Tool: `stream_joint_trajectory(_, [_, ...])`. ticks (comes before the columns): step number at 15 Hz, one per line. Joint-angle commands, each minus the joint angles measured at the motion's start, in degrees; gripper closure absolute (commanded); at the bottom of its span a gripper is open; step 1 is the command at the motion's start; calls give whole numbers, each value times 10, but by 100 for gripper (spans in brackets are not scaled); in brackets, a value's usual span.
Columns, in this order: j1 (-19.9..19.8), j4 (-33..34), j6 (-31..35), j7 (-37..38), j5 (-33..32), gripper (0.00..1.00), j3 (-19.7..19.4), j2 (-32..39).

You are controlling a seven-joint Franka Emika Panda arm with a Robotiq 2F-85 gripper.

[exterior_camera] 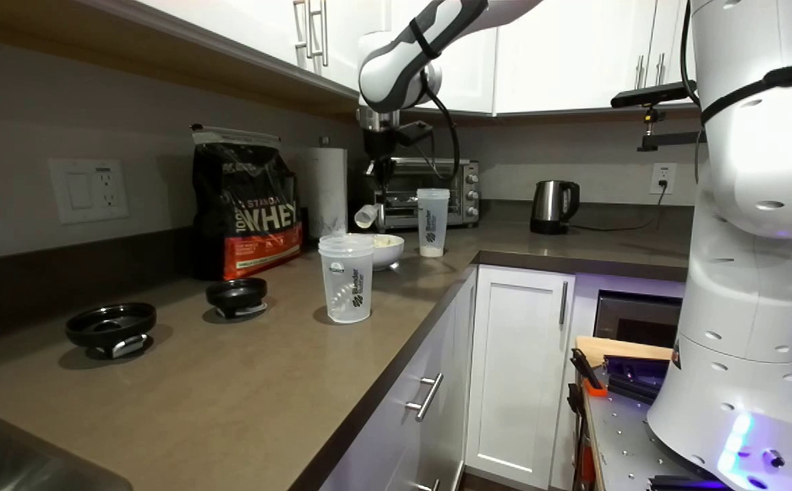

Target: Transfer one spoon of contents to the left cup

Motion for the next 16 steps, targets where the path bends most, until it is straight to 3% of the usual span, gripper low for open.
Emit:
stream_joint_trajectory(1, [11,-29,28,38,-54,98,-7,-15])
stream_joint_trajectory(7, [17,-57,52,68,-98,98,-8,-18])
stream_joint_trajectory(16, [33,-101,117,157,-219,98,-23,-15])
